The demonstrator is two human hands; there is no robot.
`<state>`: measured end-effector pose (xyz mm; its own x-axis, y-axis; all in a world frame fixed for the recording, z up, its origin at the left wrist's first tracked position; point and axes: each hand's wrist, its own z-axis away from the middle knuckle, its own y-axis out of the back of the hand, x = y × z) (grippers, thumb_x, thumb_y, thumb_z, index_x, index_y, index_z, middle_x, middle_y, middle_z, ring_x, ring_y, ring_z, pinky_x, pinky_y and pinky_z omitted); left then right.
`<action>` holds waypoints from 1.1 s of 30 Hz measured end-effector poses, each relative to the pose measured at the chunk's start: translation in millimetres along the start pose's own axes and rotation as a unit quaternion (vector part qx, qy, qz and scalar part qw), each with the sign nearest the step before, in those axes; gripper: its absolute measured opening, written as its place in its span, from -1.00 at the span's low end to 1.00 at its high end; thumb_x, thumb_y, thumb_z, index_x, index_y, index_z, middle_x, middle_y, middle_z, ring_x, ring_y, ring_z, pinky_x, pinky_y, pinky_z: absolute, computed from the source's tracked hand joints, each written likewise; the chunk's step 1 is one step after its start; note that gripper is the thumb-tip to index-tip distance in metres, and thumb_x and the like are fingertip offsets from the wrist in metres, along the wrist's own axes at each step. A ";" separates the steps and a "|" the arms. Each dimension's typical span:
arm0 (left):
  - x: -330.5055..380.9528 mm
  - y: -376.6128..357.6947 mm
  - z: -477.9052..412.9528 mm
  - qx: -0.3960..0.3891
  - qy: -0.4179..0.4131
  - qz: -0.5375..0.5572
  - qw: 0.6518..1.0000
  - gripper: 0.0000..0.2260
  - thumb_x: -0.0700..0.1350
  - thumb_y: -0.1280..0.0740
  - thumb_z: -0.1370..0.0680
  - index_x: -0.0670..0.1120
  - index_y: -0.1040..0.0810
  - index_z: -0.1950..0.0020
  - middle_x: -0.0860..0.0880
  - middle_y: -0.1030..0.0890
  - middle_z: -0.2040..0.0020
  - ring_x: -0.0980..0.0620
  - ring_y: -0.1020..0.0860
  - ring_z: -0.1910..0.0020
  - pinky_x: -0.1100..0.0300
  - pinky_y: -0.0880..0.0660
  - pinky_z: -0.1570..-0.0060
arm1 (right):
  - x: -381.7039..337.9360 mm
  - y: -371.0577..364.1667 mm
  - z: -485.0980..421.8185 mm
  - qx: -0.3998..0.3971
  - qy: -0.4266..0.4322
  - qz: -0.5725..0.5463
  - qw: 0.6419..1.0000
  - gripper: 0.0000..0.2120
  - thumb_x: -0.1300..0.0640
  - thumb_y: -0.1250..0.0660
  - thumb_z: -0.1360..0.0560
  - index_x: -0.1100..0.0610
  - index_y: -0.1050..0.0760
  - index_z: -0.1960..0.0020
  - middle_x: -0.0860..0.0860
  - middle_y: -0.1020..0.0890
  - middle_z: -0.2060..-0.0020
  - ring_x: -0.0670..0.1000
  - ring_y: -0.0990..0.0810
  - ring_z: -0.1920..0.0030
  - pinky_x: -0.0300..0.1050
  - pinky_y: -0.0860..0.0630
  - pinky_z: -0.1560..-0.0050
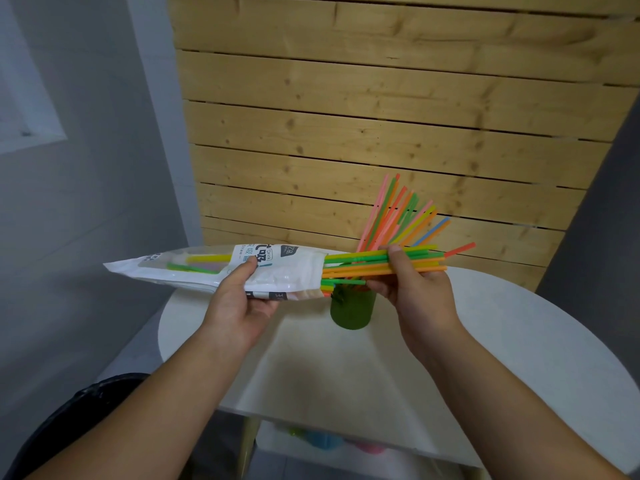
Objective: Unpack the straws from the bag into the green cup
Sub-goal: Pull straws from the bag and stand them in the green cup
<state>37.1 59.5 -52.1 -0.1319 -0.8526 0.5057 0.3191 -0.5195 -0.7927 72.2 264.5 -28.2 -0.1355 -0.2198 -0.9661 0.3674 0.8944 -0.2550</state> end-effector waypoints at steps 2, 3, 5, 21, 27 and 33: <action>0.1 0.1 0.0 0.002 -0.001 -0.001 1.000 -0.75 -0.26 -0.38 -0.58 -0.17 -0.55 -0.26 -0.17 -0.71 -0.10 -0.13 -0.70 -0.03 -0.04 -0.69 0.25 | -1.2 -0.3 0.5 -0.007 -0.007 -0.006 1.000 -0.78 0.07 -0.34 -0.59 0.19 -0.58 -0.14 0.14 -0.73 0.03 0.10 -0.75 0.07 -0.06 -0.69 0.12; 0.1 0.2 -0.1 0.002 -0.002 0.000 1.000 -0.74 -0.26 -0.38 -0.58 -0.17 -0.55 -0.27 -0.17 -0.71 -0.10 -0.12 -0.70 -0.03 -0.05 -0.69 0.25 | -1.7 -0.4 1.1 -0.010 -0.009 -0.005 1.000 -0.77 0.06 -0.34 -0.59 0.20 -0.58 -0.15 0.15 -0.73 0.03 0.10 -0.75 0.07 -0.06 -0.70 0.12; 0.6 0.6 0.1 0.002 -0.002 0.000 1.000 -0.74 -0.26 -0.38 -0.58 -0.17 -0.55 -0.27 -0.18 -0.71 -0.11 -0.13 -0.70 -0.04 -0.05 -0.69 0.25 | -2.1 -0.2 1.6 -0.012 -0.009 0.000 1.000 -0.75 0.05 -0.33 -0.59 0.21 -0.57 -0.16 0.15 -0.74 0.03 0.11 -0.75 0.07 -0.04 -0.70 0.09; 6.7 5.5 -5.6 0.012 -0.002 0.015 1.000 -0.73 -0.27 -0.35 -0.60 -0.19 -0.53 -0.30 -0.17 -0.69 -0.15 -0.13 -0.68 -0.11 -0.12 -0.66 0.10 | -19.4 15.1 -4.2 0.005 0.019 -0.061 0.998 -0.81 0.13 -0.30 -0.62 0.25 -0.57 -0.09 0.09 -0.66 0.20 -0.05 -0.64 0.34 -0.21 -0.58 0.35; 14.5 8.8 -11.8 0.023 -0.013 0.022 0.999 -0.68 -0.27 -0.34 -0.60 -0.19 -0.51 -0.36 -0.17 -0.68 -0.18 -0.11 -0.68 -0.12 -0.04 -0.69 0.22 | -30.1 28.6 -7.4 0.020 0.036 -0.098 0.994 -0.88 0.14 -0.29 -0.62 0.18 -0.56 0.00 0.05 -0.69 0.21 -0.05 -0.69 0.29 -0.23 -0.61 0.34; 13.1 10.5 -15.6 0.023 -0.014 0.026 0.999 -0.67 -0.28 -0.34 -0.60 -0.18 -0.51 -0.37 -0.16 -0.68 -0.19 -0.12 -0.68 -0.14 -0.11 -0.66 0.03 | -30.3 39.4 -5.4 0.046 0.022 -0.102 0.993 -0.88 0.14 -0.29 -0.62 0.20 -0.53 -0.01 0.05 -0.69 0.21 -0.05 -0.69 0.32 -0.23 -0.61 0.34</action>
<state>24.1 42.0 -59.2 -0.0886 -0.8763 0.4736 0.3673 -0.4707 -0.8022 85.9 308.5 -8.8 -0.2560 -0.3741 -0.8913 0.4103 0.7928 -0.4506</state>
